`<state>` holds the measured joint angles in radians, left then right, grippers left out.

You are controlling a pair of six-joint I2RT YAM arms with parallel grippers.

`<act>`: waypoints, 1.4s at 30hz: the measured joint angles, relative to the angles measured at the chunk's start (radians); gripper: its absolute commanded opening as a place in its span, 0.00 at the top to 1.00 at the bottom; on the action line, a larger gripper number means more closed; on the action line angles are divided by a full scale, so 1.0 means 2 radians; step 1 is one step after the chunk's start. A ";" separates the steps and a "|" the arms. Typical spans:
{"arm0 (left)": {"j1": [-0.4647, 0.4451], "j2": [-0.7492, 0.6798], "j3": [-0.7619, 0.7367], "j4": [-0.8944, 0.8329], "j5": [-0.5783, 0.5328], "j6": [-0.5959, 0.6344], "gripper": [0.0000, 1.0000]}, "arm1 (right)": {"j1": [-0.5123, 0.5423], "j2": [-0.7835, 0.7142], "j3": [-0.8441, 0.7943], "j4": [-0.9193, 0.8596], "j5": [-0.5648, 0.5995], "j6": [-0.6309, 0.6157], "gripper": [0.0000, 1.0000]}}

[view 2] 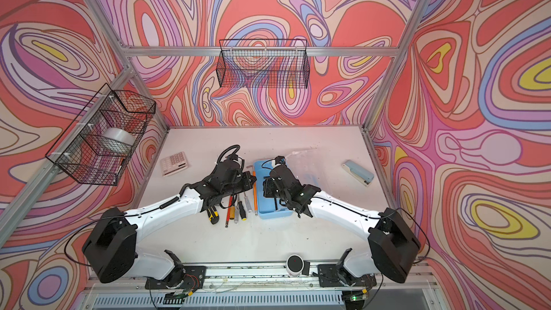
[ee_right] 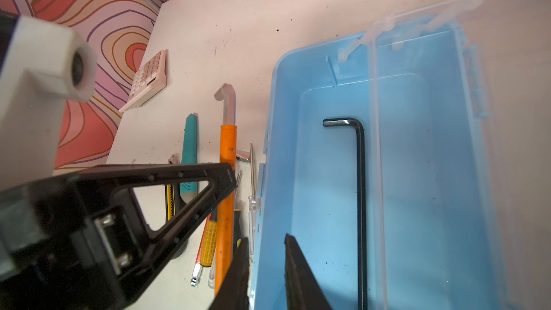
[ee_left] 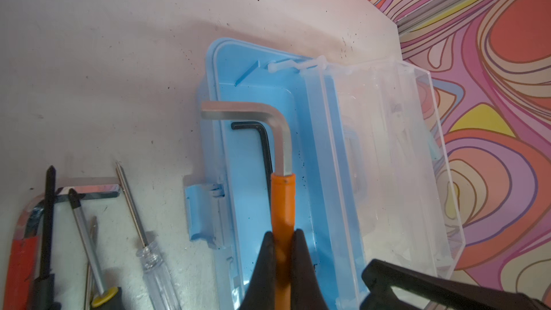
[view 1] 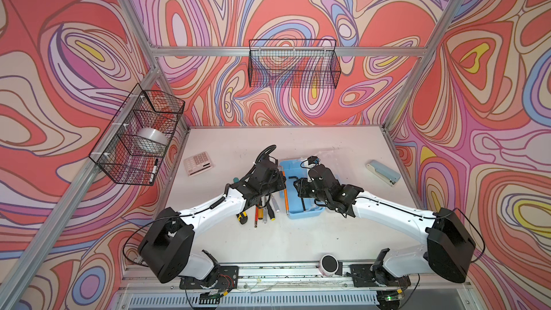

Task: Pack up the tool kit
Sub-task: 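Carry the orange hex key into the box beside the dark key and release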

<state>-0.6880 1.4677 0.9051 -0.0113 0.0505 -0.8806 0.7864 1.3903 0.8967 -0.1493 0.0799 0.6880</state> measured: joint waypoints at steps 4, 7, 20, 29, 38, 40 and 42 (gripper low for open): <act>-0.003 0.027 0.019 0.011 0.000 -0.004 1.00 | -0.003 -0.006 -0.002 0.004 0.003 0.003 0.79; -0.003 0.039 0.027 0.018 0.000 -0.006 1.00 | -0.004 -0.009 -0.006 0.007 0.004 0.003 0.79; -0.004 0.099 0.068 0.013 -0.009 -0.001 1.00 | -0.010 -0.009 -0.013 0.014 0.000 0.005 0.78; -0.004 0.145 0.090 0.002 0.001 0.003 0.98 | -0.011 -0.005 -0.014 0.016 -0.004 0.006 0.78; -0.006 0.158 0.090 -0.001 0.005 0.002 0.81 | -0.016 -0.001 -0.016 0.019 -0.007 0.006 0.78; -0.006 0.158 0.090 -0.001 0.006 0.002 0.81 | -0.017 0.000 -0.016 0.021 -0.008 0.006 0.78; -0.006 0.158 0.090 -0.001 0.006 0.002 0.81 | -0.018 0.001 -0.016 0.022 -0.009 0.006 0.78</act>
<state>-0.7006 1.7840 1.0843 -0.0135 0.0631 -0.8757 0.7513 1.3914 0.8639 -0.1062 0.0624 0.7010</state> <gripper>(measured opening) 0.193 0.221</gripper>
